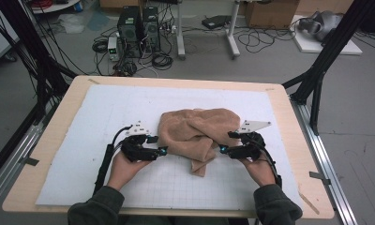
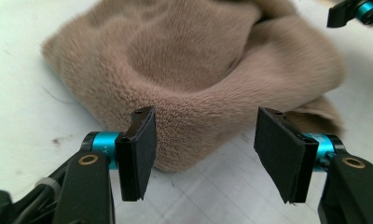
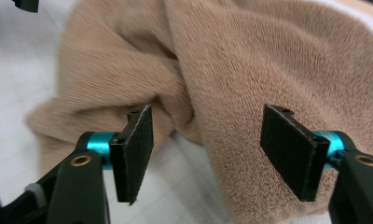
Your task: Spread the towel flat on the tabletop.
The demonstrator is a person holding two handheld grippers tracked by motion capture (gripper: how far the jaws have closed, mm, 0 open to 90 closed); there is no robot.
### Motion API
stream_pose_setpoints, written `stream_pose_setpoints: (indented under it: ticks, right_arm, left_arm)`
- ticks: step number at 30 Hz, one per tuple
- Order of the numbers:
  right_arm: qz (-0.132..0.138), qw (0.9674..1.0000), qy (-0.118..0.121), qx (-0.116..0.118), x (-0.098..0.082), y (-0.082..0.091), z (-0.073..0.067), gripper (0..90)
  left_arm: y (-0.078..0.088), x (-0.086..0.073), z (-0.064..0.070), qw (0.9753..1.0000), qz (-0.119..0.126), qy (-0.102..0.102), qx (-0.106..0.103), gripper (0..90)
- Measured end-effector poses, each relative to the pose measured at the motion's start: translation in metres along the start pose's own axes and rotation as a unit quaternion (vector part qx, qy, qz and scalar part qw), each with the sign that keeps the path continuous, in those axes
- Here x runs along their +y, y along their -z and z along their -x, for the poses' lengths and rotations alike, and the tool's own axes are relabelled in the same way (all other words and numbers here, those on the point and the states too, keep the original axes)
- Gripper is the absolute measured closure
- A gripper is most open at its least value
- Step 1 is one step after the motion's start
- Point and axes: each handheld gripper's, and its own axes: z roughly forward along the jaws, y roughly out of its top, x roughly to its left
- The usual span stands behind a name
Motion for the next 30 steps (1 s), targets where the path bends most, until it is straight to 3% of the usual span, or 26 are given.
stream_pose_setpoints:
  ticks: [2,4,7,8,9,11,13,15,19,23,25,26,27,30]
  right_arm:
    - [-0.01,0.9999,-0.003,0.006,-0.002,-0.009,0.003,42.6]
    - [-0.032,0.9995,0.005,0.006,-0.003,-0.022,0.005,49.8]
    - [-0.041,0.9991,0.01,-0.002,-0.003,-0.029,0.005,56.6]
    - [-0.042,0.999,0.012,-0.005,-0.003,-0.031,0.005,61.3]
    - [-0.044,0.9989,0.014,-0.007,-0.003,-0.033,0.006,67.5]
    - [-0.046,0.9987,0.018,-0.004,-0.004,-0.035,0.007,78.9]
    - [-0.048,0.9986,0.024,0.005,-0.003,-0.034,0.007,83.4]
    - [-0.046,0.9985,0.022,0.021,-0.001,-0.027,0.006,84.7]
    - [-0.042,0.998,0.036,0.029,0.005,-0.015,-0.002,85.0]
    - [-0.021,0.9968,0.06,0.047,0.021,0.011,-0.016,85.1]
    - [-0.017,0.9966,0.063,0.05,0.024,0.016,-0.019,85.1]
    - [-0.006,0.9962,0.065,0.057,0.031,0.025,-0.023,85.1]
    - [-0.006,0.9962,0.065,0.057,0.031,0.025,-0.023,85.1]
    - [0.008,0.9952,0.068,0.07,0.041,0.035,-0.03,85.1]
  left_arm:
    - [-0.012,-0.002,-0.002,0.9999,-0.012,0.006,0.003,36.5]
    - [-0.021,-0.002,-0.001,0.9998,-0.019,0.006,0.004,39.7]
    - [-0.029,-0.002,0.003,0.9994,-0.022,-0.01,0.025,53.8]
    - [-0.03,-0.002,0.003,0.999,-0.024,-0.018,0.032,53.8]
    - [-0.031,-0.002,0.003,0.9988,-0.022,-0.019,0.039,61.0]
    - [-0.028,-0.001,0.0,0.9992,-0.017,-0.015,0.033,72.0]
    - [-0.022,0.0,0.0,0.9991,-0.019,-0.02,0.033,78.9]
    - [-0.014,0.002,0.002,0.999,-0.017,-0.027,0.032,80.7]
    - [0.015,0.006,0.004,0.9986,-0.003,-0.042,0.031,81.0]
    - [0.049,0.006,0.001,0.9983,0.01,-0.043,0.037,81.2]
    - [0.066,0.007,-0.003,0.9982,0.017,-0.04,0.041,81.2]
    - [0.083,0.01,-0.006,0.9979,0.03,-0.036,0.045,81.2]
    - [0.083,0.01,-0.006,0.9979,0.03,-0.036,0.045,81.2]
    - [0.104,0.019,-0.013,0.9968,0.037,-0.042,0.057,81.4]
